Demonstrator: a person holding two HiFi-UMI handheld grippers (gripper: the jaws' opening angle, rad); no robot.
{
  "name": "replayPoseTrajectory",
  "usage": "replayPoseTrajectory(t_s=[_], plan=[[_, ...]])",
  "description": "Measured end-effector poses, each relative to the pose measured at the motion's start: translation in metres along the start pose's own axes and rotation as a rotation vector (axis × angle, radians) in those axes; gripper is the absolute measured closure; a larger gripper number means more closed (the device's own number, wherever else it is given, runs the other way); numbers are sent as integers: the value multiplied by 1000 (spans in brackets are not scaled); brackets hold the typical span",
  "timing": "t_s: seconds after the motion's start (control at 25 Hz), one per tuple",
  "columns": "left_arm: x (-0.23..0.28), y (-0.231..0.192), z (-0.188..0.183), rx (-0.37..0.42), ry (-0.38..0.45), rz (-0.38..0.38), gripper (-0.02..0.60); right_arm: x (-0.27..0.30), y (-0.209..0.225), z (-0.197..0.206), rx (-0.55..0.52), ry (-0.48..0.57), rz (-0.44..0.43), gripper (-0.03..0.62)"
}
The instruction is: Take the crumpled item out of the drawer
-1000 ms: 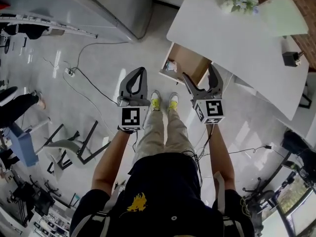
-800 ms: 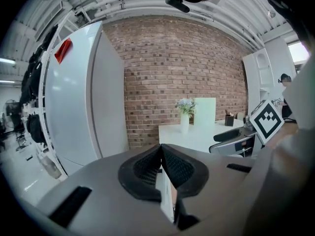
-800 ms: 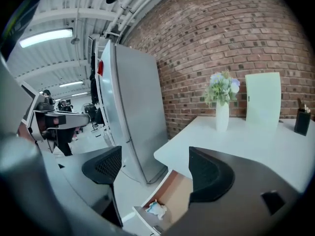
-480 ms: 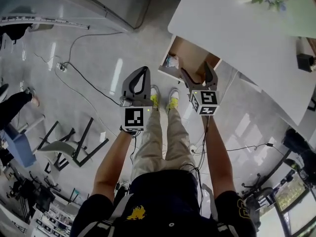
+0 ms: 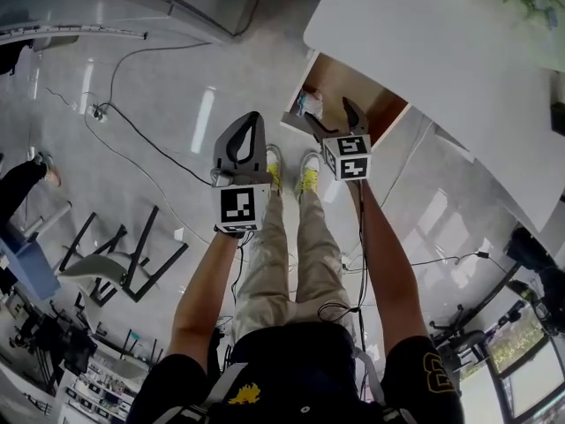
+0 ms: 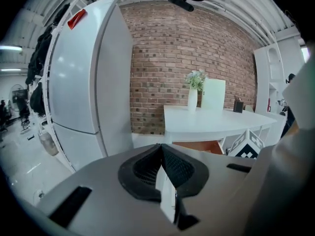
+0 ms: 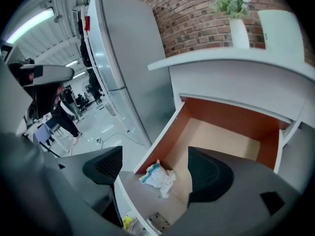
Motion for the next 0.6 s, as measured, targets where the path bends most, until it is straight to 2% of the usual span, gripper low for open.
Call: replayPoseTrajectory(t_s=[0.12, 0.2, 0.28, 0.48, 0.56, 0.6], plan=[[4, 2, 16, -12, -19, -5, 563, 30, 9, 24, 1, -79, 16, 164], [4, 3, 23, -19, -26, -5, 563, 47, 16, 39, 18, -127, 38, 203], [5, 5, 29, -27, -29, -7, 563, 63, 22, 55, 35, -175, 44, 212], [7, 7, 36, -41, -33, -14, 563, 92, 21, 92, 35, -317, 9, 217], [6, 7, 36, -42, -35, -13, 563, 95, 15, 104, 21, -395, -21, 274], [5, 7, 35, -43, -36, -12, 563, 95, 11, 104, -8, -414, -20, 349]])
Point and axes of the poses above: the fingertips, and each gripper's own axes: x forward along the fingers, y to its right, z out of its underside, the point moved 1 cm from there along -x, backward along the fingers, and after that the axes turned 6 degrees about x, right-handed, at the moved point
